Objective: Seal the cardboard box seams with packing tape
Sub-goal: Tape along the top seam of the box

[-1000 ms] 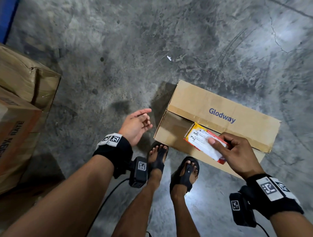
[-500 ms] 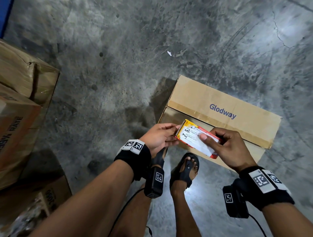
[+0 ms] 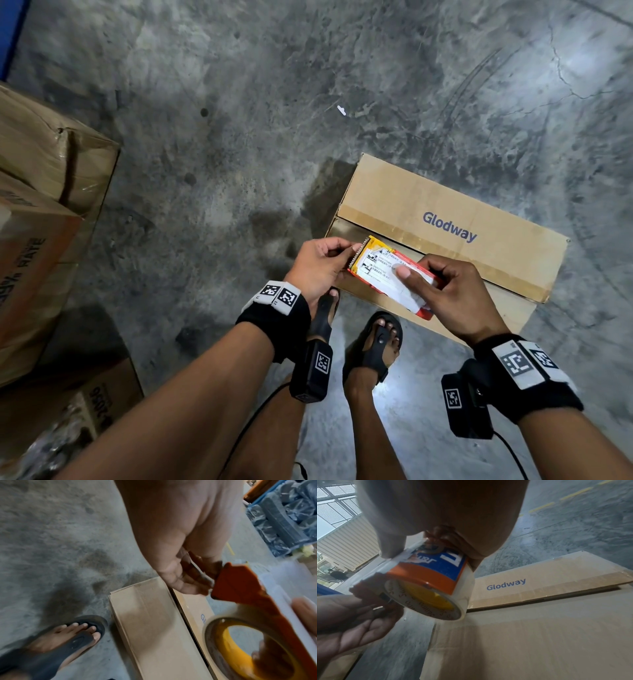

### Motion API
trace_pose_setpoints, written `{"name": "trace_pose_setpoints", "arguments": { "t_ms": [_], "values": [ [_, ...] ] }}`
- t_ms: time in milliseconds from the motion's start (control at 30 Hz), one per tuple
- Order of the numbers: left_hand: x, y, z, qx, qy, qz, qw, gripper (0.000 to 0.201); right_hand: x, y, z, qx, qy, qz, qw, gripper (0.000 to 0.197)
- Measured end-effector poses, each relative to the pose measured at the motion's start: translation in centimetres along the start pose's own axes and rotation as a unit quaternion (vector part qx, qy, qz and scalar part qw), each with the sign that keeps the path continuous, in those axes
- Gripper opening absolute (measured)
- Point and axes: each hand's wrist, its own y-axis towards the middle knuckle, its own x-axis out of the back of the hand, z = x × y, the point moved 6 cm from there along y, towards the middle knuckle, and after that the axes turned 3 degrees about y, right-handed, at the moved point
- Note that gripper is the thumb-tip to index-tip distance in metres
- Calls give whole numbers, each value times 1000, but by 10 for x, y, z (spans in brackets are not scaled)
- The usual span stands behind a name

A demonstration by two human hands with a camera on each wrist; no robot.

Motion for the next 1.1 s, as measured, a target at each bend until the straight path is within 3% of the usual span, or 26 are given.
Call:
{"name": "trace_pose_setpoints", "arguments": {
  "t_ms": [167, 267, 433, 600, 733, 1100],
  "values": [
    [3, 9, -8, -49, 23, -36, 998, 12, -5, 1, -1, 3, -9, -15, 1000, 58],
    [7, 12, -14, -70, 27, -37, 996, 10, -3, 5, 1, 17, -24, -24, 999, 54],
    [69, 32, -28, -77, -4, -115, 990, 15, 25, -4, -2, 17, -63, -38, 997, 51],
    [83, 57, -36, -87, 38, -81, 992, 14, 49, 4, -9, 28, -161, -33, 986, 44],
    [80, 88, -21, -88, 30, -91, 992, 14, 51, 35, -24, 35, -224, -52, 973, 38],
    [87, 144, 23, -80, 16, -109, 991, 17, 35, 91, -67, 15, -276, -38, 960, 43]
  ]
}}
